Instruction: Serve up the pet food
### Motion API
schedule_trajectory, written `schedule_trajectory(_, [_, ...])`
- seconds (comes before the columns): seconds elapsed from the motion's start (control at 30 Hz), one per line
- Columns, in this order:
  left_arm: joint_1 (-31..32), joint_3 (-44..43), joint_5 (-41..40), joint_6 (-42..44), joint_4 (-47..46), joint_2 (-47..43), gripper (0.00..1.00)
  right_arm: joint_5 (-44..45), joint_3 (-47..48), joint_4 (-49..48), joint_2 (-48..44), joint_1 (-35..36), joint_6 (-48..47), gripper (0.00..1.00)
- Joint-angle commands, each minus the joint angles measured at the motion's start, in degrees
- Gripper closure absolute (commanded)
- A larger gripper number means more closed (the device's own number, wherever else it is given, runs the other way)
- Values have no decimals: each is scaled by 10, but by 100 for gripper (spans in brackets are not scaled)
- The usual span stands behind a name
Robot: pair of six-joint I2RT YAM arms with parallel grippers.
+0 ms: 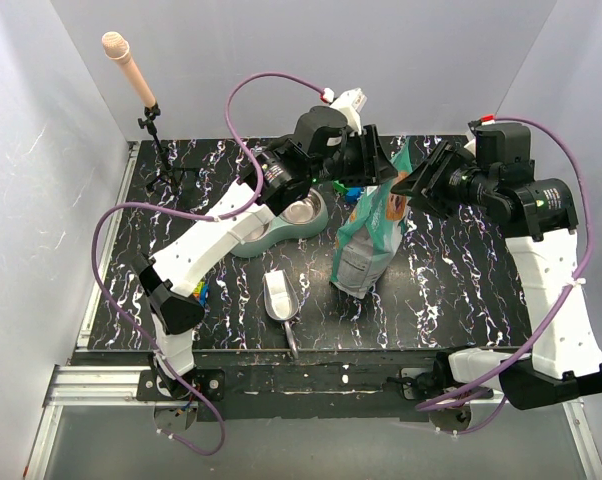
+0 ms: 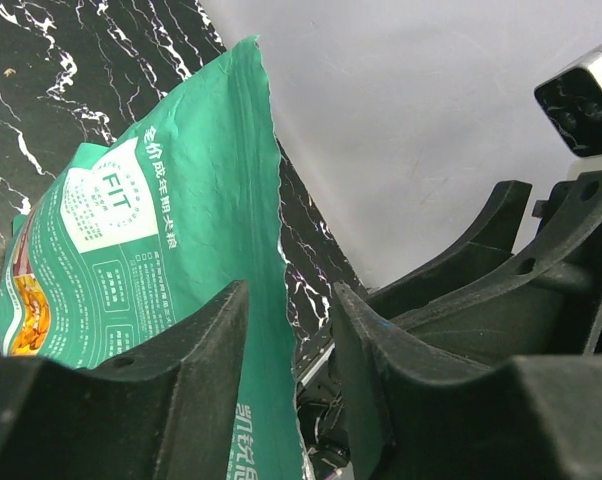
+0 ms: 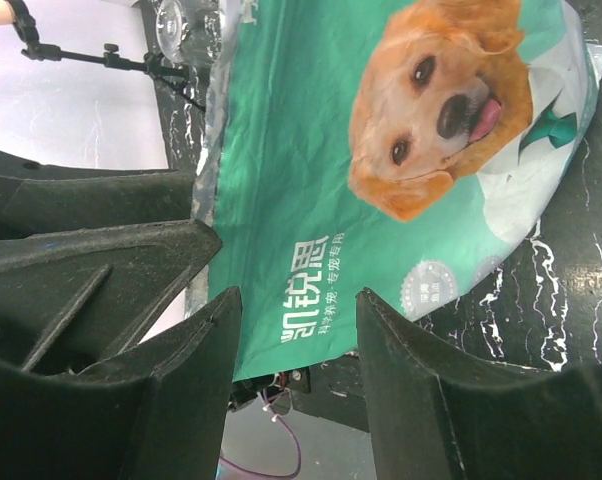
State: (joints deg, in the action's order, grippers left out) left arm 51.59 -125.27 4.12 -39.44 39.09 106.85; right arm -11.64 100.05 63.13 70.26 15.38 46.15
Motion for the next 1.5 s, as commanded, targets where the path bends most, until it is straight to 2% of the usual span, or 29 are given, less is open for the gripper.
schedule_trajectory(0.0, [-11,13,12,0,-21,-36,66,-24,9,-35,5,-3,-2,44])
schedule_trajectory(0.3, [-18,-5,33,-4,-17,-18,80,-24,19,-40,12,-4,11,45])
schedule_trajectory(0.63, [-21,-33,60,-2,4,13,99,19,33,-35,20,-3,44,47])
schedule_trajectory(0.8, [-21,-39,65,-9,5,18,100,32,53,-24,34,-3,54,48])
schedule_trajectory(0.97, [-21,-42,55,-12,17,20,100,85,87,3,48,-3,50,48])
schedule_trajectory(1.17, [-21,-41,55,-14,27,24,100,83,117,5,72,-3,46,49])
schedule_trajectory(1.37, [-21,-41,53,-17,37,27,100,84,106,3,74,-3,47,52])
schedule_trajectory(1.47, [-21,-42,59,-20,36,29,100,77,88,-10,68,-3,51,57])
